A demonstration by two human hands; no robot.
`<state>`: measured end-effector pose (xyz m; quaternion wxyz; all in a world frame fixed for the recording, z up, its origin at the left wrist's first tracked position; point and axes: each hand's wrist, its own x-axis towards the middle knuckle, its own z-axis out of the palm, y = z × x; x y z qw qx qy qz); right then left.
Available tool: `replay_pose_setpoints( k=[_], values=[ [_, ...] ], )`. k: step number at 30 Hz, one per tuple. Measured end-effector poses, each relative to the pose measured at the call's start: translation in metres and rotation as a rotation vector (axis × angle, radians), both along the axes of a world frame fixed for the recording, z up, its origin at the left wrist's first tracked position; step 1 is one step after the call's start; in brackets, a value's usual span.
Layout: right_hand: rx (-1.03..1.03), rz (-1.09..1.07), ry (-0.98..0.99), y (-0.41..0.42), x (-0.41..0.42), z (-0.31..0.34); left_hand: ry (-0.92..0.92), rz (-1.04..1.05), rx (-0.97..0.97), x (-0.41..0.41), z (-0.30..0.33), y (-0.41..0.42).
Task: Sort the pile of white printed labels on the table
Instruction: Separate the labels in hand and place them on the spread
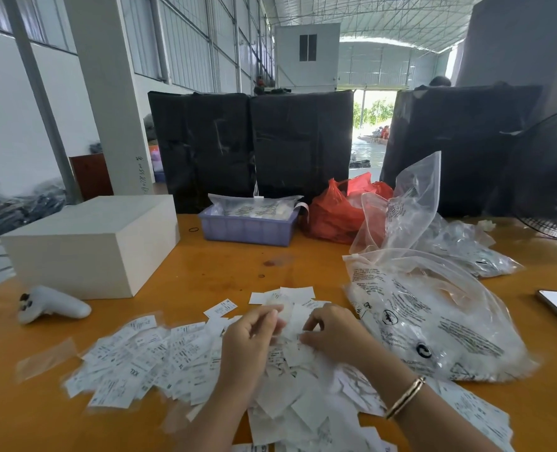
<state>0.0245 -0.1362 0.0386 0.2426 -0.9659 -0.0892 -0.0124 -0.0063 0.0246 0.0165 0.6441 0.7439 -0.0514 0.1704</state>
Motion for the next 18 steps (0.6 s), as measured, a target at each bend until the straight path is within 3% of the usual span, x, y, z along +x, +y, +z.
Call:
replay_pose_setpoints(
  k=[2,6,11,18],
  values=[
    [0.105,-0.035,-0.006,-0.001,0.000,-0.001,0.003,-0.002,-0.027,0.000,0.000,0.001],
    [0.543,-0.164,0.019,-0.003,-0.005,0.002,0.010,-0.006,-0.040,0.002,0.001,0.001],
    [0.840,-0.199,0.071,-0.007,-0.013,-0.005,0.048,-0.042,-0.074,0.002,0.000,-0.001],
    [1.300,-0.190,-0.027,-0.013,-0.024,-0.005,0.010,-0.064,0.052,-0.001,0.001,-0.003]
  ],
)
